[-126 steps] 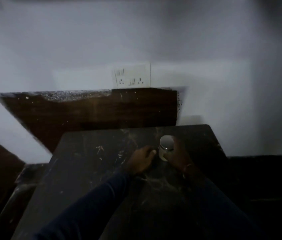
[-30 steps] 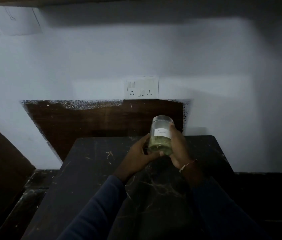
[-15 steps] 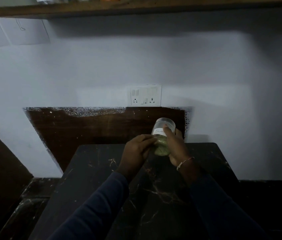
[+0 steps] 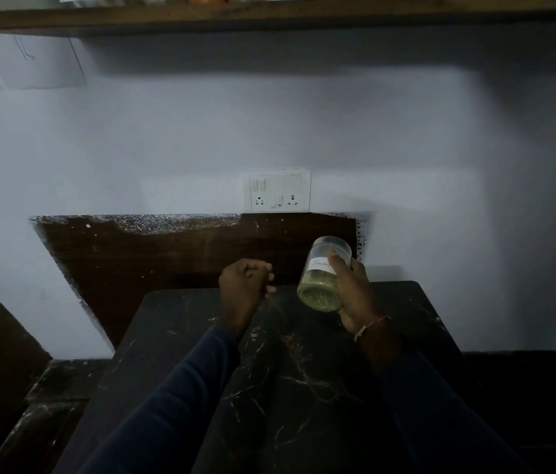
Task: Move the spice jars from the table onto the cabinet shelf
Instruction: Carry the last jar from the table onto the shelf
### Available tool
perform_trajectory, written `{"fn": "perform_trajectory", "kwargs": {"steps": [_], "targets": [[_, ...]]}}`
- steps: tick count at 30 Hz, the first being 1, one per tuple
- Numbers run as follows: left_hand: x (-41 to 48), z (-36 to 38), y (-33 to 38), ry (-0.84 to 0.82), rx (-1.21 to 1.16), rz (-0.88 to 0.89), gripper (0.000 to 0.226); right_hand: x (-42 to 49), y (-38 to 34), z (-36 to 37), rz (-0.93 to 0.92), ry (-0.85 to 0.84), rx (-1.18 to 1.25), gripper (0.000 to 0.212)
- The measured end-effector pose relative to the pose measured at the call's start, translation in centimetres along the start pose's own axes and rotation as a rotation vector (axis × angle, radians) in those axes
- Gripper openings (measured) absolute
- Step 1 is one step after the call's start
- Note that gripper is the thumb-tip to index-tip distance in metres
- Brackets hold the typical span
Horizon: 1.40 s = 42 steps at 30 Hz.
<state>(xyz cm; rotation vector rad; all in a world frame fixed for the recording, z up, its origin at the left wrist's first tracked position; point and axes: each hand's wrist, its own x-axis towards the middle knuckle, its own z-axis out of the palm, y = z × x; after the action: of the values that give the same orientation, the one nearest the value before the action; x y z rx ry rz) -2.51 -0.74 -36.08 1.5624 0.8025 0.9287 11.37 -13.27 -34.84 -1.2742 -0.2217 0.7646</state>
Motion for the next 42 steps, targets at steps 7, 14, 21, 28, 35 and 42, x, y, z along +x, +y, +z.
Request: {"fn": "perform_trajectory", "kwargs": {"steps": [7,14,21,28,35,42], "targets": [[1.3,-1.0,-1.7,-0.173,0.232,-0.039,0.071,0.0,0.2,-0.4,-0.023,0.014,-0.014,0.055],[1.0,-1.1,-2.3,-0.030,0.283,0.040,0.022,-0.3,0.5,-0.4,-0.033,-0.015,-0.053,0.053],[0.1,0.7,1.7,-0.626,-0.028,-0.181,0.036,-0.2,-0.3,0.8,-0.059,-0.102,-0.062,0.070],[0.9,1.4,5.9,-0.858,-0.152,-0.065,0.082,0.5,-5.0,1.6,-0.174,-0.064,-0.133,0.056],[3.6,2.6,11.3,-0.824,-0.093,0.027,0.102,0.1,-12.5,1.3,-0.280,-0.151,-0.261,0.047],[6.4,4.0,18.9,-0.783,-0.088,0.191,0.082,-1.2,-21.1,1.3,-0.427,-0.225,-0.319,0.042]]}}
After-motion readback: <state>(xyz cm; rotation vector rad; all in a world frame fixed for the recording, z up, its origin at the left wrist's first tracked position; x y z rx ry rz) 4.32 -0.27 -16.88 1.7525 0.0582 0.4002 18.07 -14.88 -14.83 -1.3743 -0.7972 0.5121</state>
